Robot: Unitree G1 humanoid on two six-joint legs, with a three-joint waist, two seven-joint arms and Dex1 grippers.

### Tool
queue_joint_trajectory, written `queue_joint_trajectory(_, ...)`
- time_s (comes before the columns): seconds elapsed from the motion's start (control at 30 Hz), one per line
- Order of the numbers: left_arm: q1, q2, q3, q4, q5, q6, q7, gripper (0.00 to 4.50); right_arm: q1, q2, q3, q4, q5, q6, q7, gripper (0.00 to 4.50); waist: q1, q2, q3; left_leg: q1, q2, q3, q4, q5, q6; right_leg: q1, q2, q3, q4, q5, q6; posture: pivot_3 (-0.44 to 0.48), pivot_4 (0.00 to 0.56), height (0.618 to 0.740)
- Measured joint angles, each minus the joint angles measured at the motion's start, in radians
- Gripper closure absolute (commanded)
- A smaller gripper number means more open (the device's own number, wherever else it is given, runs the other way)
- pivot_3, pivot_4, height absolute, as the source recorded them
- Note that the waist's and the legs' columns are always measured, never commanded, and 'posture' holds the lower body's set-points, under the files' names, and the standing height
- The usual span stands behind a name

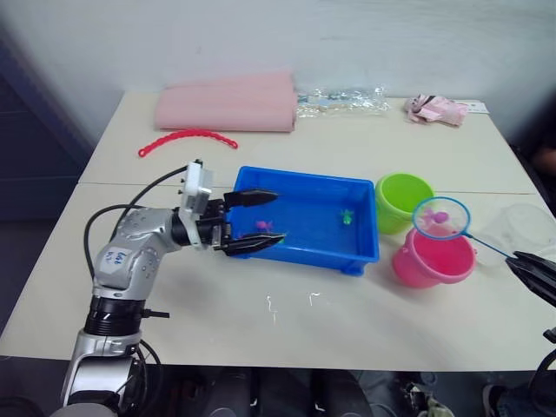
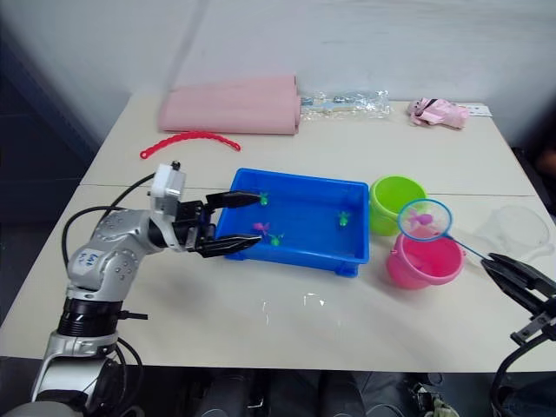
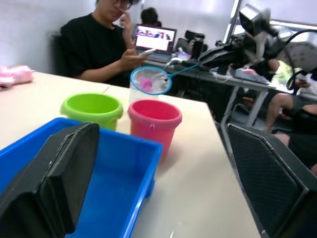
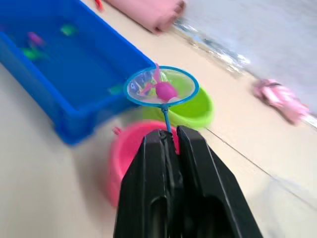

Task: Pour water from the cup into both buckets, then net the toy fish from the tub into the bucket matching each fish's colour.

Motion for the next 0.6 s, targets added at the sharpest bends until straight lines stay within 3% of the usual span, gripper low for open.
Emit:
queue_joint_trajectory(0.17, -0.02, -0.006, -0.021, 0.004, 0.009, -0.001, 0.009, 0.04, -0.031, -0.002, 0.019, 0.11, -0.223, -0.243, -0.063, 4.5, -0.003, 0.0, 0.0, 0.008, 0.001, 0.003, -0.002, 0.0, -0.001, 0.004, 0.0, 0.003, 0.0, 0.0, -0.001, 0.0, 0.15, 0.74)
queue_joint_trajectory(0.6, -0.028, -0.003, -0.03, 0.006, 0.018, -0.001, 0.006, 0.04, -0.008, -0.099, 0.049, 0.311, -0.64, -0.79, -0.227, 4.5, 0.0, 0.0, 0.0, 0.009, 0.001, 0.002, -0.002, 0.0, -0.002, 0.007, 0.0, 0.002, -0.002, -0.001, -0.001, 0.0, 0.15, 0.74)
